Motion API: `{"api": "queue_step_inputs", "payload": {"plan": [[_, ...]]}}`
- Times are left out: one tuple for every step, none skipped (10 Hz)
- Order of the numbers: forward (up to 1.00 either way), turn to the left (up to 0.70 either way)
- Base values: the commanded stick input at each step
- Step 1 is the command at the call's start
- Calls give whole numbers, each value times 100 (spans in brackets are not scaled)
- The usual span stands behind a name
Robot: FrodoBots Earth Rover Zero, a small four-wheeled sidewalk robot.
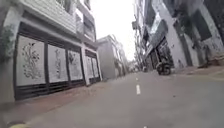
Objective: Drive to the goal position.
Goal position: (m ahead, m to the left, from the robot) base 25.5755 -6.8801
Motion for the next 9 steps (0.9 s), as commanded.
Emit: {"api": "queue_step_inputs", "payload": {"plan": [[85, 0], [85, 0], [85, 0], [85, 0], [85, 0], [85, 0], [85, 0], [85, -1], [85, -30]]}}
